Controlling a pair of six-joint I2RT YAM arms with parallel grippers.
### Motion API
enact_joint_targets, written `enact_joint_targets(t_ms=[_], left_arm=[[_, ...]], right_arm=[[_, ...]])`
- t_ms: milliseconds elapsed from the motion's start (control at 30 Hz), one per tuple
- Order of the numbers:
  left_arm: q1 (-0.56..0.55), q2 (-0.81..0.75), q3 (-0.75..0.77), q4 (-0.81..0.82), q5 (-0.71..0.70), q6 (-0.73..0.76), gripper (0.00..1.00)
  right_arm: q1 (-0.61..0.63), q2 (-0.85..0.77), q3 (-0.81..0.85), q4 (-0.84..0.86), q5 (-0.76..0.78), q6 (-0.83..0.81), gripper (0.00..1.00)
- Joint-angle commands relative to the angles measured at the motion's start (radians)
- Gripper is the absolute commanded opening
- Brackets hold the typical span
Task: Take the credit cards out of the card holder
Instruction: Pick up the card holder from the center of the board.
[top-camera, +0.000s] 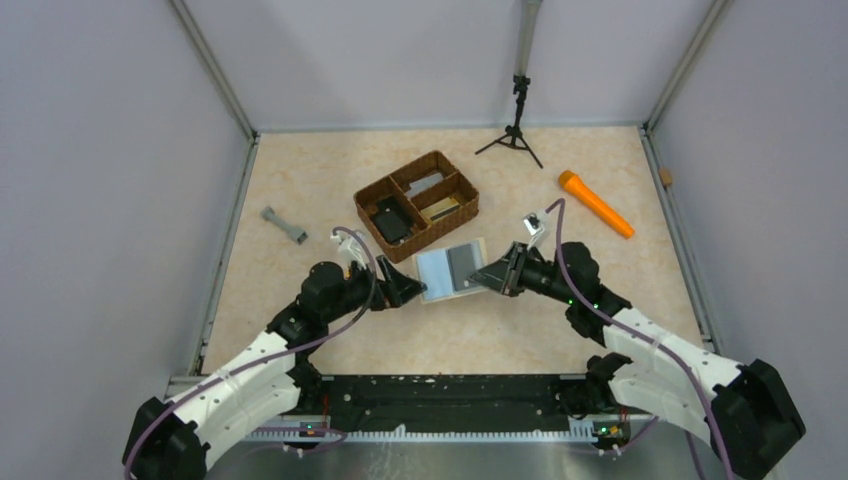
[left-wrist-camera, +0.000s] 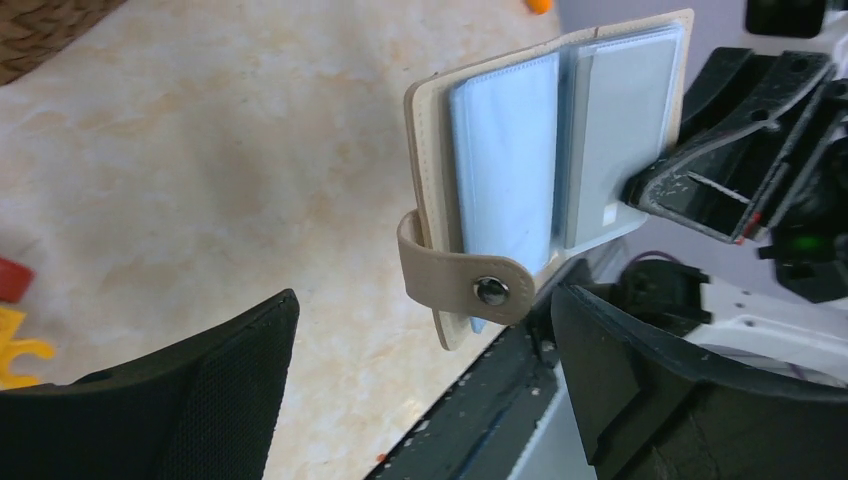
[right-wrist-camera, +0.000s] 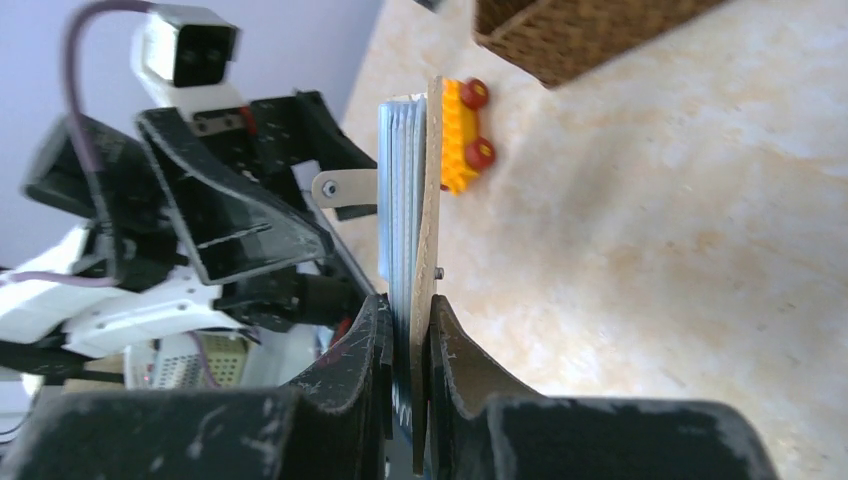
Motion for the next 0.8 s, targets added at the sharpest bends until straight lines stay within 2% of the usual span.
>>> enact_joint_targets(t_ms=[0, 233, 300, 400, 600, 700, 733, 767], left_arm=[[0.007, -0.014, -0.013, 0.21, 0.077, -0.114, 0.99], [0.007, 0.052, -0.003, 0.39, 0.167, -0.176, 0.99], [0.007, 0.081, 0.014, 0.412, 0.189, -0.177, 0.94], [0.007, 0.12, 0.04, 0.413, 0.207, -0.164, 0.77], [0.006, 0.147, 0.041, 0.439, 0.198, -0.163, 0.28], [0.008, 0.14, 0.037, 0.453, 0.196, -0.168, 0.05], [0.006, 0.136, 0.038, 0.449, 0.194, -0.167, 0.0], [0.006, 0.131, 0.039, 0.439, 0.19, -0.163, 0.0]], right_arm=[[-0.009, -0.096, -0.009, 0.155, -0.007, 0.11, 0.01], [-0.01, -0.104, 0.001, 0.189, -0.047, 0.17, 0.0], [-0.009, -0.103, -0.002, 0.204, -0.056, 0.182, 0.01], [-0.009, -0.096, -0.002, 0.231, -0.078, 0.192, 0.01], [-0.008, -0.089, 0.011, 0.225, -0.117, 0.178, 0.04], [-0.009, -0.088, 0.014, 0.214, -0.126, 0.164, 0.17], [-0.009, -0.088, 0.017, 0.205, -0.127, 0.158, 0.24], [-0.009, -0.089, 0.019, 0.196, -0.126, 0.15, 0.31]])
